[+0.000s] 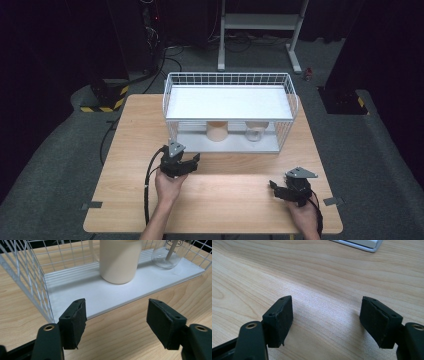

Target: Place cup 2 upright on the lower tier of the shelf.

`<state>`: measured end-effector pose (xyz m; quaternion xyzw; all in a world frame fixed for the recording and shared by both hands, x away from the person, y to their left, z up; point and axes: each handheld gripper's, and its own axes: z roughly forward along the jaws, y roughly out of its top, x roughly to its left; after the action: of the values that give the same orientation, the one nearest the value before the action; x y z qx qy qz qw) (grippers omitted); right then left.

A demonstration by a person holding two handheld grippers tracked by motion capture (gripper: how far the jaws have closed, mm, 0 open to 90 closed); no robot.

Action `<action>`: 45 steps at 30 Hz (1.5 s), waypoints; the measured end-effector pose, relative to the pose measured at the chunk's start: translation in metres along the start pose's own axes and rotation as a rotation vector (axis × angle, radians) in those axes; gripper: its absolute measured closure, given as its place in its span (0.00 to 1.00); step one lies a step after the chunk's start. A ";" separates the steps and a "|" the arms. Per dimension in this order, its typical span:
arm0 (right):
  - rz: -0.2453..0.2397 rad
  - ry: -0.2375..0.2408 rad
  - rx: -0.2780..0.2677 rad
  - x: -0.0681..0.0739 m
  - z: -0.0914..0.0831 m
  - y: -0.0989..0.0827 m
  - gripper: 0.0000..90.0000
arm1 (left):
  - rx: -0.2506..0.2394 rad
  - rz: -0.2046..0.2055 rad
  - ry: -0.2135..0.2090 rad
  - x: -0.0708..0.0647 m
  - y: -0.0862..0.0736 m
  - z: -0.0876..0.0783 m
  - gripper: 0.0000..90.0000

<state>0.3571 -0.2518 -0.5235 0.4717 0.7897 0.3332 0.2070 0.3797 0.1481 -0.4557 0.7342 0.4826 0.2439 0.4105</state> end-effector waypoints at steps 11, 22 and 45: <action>0.003 0.000 0.001 0.000 0.000 0.000 0.30 | -0.002 -0.025 0.008 0.008 -0.010 -0.010 0.33; 0.002 0.000 0.001 0.000 0.000 0.000 0.30 | -0.006 -0.031 0.022 0.013 -0.016 -0.020 0.32; 0.002 0.000 0.001 0.000 0.000 0.000 0.30 | -0.017 -0.043 0.037 0.019 -0.027 -0.036 0.31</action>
<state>0.3570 -0.2517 -0.5235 0.4727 0.7892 0.3333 0.2064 0.3468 0.1843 -0.4592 0.7153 0.5038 0.2526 0.4131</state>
